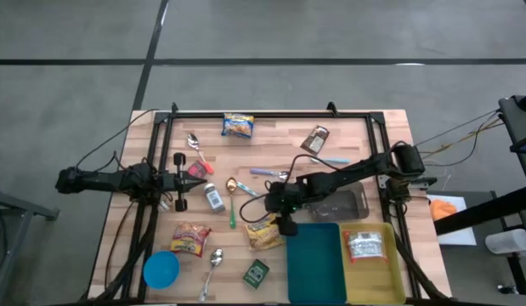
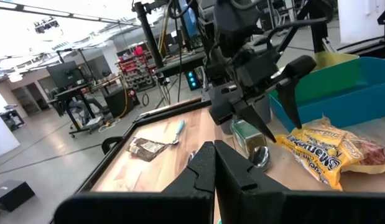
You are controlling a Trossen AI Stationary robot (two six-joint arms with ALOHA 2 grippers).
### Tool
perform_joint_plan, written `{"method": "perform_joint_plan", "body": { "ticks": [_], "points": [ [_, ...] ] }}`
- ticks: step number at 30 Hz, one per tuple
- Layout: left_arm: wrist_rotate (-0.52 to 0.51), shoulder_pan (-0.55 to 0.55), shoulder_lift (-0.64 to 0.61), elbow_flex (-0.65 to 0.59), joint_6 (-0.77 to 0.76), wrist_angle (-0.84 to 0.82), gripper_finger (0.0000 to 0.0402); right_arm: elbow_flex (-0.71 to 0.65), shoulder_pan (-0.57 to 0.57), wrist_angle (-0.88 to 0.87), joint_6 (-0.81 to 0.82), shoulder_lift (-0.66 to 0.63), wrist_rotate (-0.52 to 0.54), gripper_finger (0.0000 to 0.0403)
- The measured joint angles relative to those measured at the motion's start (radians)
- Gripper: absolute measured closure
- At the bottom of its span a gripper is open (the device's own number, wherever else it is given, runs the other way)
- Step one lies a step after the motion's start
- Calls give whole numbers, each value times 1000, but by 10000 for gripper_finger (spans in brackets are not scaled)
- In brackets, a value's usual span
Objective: Pick & Place Food Item
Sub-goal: Put the yellow noodle pack into the yellow bin
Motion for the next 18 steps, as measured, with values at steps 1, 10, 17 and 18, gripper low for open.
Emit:
{"method": "perform_joint_plan", "body": {
  "ticks": [1,10,17,18],
  "points": [
    [0,0,1,0,0,0,402,-6,0,-3,0,-1,0,191],
    [0,0,5,0,0,0,402,-20,0,11,0,17,0,191],
    [0,0,5,0,0,0,402,-18,-1,38,1,61,-8,191],
    [0,0,5,0,0,0,402,-17,-1,37,2,65,-8,191]
  ]
}}
